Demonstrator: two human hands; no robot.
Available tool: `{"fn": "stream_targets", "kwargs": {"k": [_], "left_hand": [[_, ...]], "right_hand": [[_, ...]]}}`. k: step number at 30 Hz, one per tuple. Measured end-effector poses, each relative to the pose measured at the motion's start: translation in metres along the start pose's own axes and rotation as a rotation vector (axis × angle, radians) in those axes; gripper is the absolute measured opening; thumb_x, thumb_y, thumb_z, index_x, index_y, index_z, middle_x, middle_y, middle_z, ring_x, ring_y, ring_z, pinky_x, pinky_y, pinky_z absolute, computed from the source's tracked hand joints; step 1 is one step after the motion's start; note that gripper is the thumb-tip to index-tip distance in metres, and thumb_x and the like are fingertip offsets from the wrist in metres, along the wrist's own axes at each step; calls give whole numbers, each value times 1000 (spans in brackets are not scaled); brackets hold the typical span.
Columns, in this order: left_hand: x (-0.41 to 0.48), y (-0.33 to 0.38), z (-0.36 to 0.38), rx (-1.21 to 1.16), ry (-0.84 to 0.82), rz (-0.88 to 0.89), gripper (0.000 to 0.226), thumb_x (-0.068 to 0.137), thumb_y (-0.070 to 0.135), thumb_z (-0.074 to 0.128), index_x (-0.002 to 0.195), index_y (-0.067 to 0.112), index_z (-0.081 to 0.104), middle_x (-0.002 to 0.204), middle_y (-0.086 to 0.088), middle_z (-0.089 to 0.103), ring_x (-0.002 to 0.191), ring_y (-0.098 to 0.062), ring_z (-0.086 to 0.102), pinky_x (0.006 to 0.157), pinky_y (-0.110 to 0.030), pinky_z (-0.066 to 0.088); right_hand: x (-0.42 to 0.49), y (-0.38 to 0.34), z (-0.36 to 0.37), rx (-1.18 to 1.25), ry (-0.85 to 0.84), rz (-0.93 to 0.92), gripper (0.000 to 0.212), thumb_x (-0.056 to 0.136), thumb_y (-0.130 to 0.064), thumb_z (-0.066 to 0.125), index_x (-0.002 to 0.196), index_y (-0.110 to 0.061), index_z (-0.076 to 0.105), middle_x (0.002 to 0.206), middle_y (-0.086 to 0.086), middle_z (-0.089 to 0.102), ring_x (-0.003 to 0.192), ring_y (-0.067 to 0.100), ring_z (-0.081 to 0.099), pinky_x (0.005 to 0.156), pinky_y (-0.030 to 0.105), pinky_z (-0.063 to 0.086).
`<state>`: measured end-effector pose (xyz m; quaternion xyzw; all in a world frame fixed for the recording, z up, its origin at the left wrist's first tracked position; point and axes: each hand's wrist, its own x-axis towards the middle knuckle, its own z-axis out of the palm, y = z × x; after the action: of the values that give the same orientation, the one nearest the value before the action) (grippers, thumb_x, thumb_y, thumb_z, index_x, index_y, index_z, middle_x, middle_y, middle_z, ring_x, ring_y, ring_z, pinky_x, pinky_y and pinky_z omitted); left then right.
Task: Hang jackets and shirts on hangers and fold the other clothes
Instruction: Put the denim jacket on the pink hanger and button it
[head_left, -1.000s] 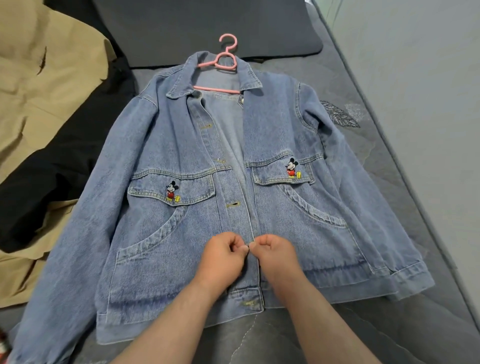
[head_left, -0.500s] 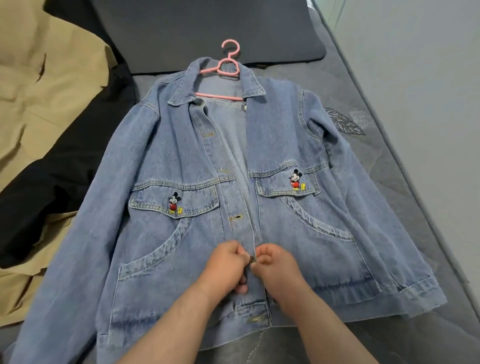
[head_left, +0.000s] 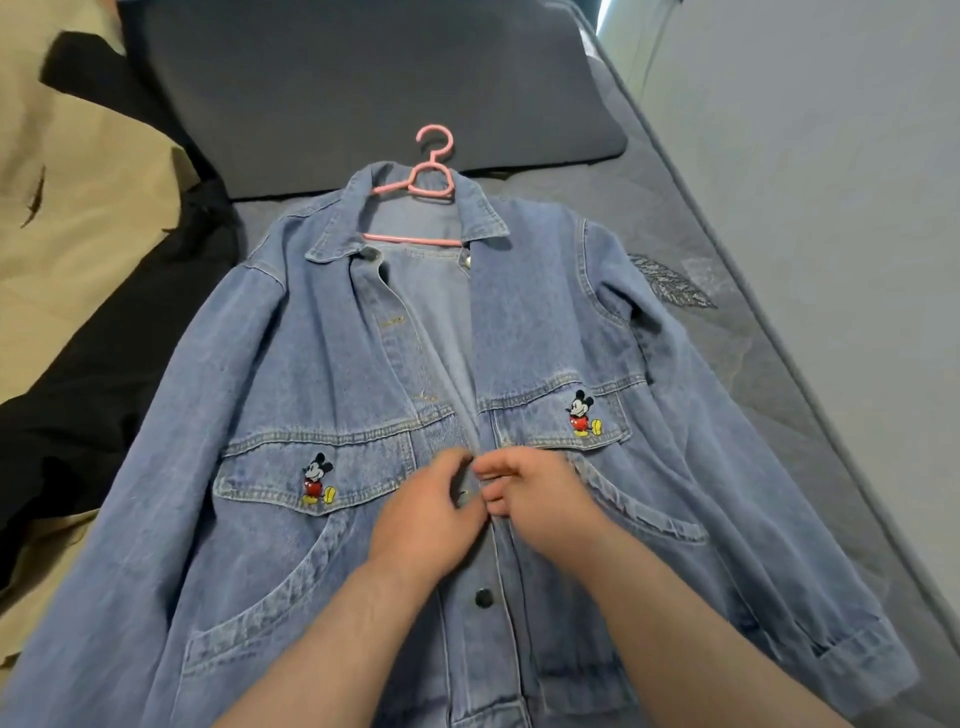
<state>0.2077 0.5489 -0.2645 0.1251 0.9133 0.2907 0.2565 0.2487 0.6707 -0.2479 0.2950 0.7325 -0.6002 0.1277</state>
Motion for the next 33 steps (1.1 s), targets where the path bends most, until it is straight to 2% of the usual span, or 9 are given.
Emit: {"fn": "stream_targets", "kwargs": {"k": [5,8,11,16,20,23,25,28,33], "left_hand": [[1,1,6,80,75,-37,39,76,52,57,104,32,38,95,1,64,92,-27,62,68,-33,46],[-3,0,7,95,112,-58,29,79,37,56,93,26,33,84,-1,59,82,-33,60,64,-36,46],[-9,-4,4,14,154,-71,24,83,21,53,97,24,35,80,3,52,81,-32,57,65,-35,42],[-17,-6,0,-53,236,-117,29,85,38,61,88,26,34,76,7,52,72,-23,52,62,-34,36],[-16,-10,-6,-198,301,-205,17,79,18,59,82,23,43,67,2,57,64,-19,54,60,-35,43],[-17,-13,-4,-239,314,-217,8,86,14,51,85,21,48,70,1,58,68,-21,54,65,-36,44],[-15,-15,-2,-257,308,-250,11,89,13,46,93,21,50,76,-2,59,72,-23,54,66,-36,42],[-12,-19,-1,-312,306,-269,17,91,12,42,104,19,51,82,-4,62,75,-23,54,71,-37,43],[-17,-16,-1,-77,253,-192,23,90,38,58,93,26,39,69,4,57,66,-22,50,61,-33,36]], "right_hand": [[12,21,1,-65,54,-61,46,87,19,37,118,-1,64,89,-1,59,72,2,52,66,7,45],[15,22,1,-141,104,-141,39,90,10,43,118,-3,67,100,-1,59,85,3,55,82,13,44],[14,27,3,-266,108,-264,36,89,3,54,119,-10,68,92,-15,52,78,-8,52,78,0,36],[8,35,2,-493,73,-345,37,81,-2,54,112,-23,57,97,-9,39,77,1,43,77,14,35],[1,31,4,-403,145,-300,44,85,2,49,123,-21,51,109,-10,38,88,-3,42,91,13,34],[-5,34,11,-403,214,-314,50,86,-12,63,129,-27,44,114,-14,33,94,-7,38,96,11,32],[-9,33,10,-428,238,-303,46,86,-10,63,122,-32,46,115,-13,36,96,-3,39,91,10,34],[-9,30,-4,-252,290,-159,38,85,5,52,86,-33,51,91,-11,56,77,5,52,65,11,42],[-10,30,-28,-137,306,-89,41,87,9,47,85,-33,47,78,-11,52,64,1,47,60,16,39]]}}
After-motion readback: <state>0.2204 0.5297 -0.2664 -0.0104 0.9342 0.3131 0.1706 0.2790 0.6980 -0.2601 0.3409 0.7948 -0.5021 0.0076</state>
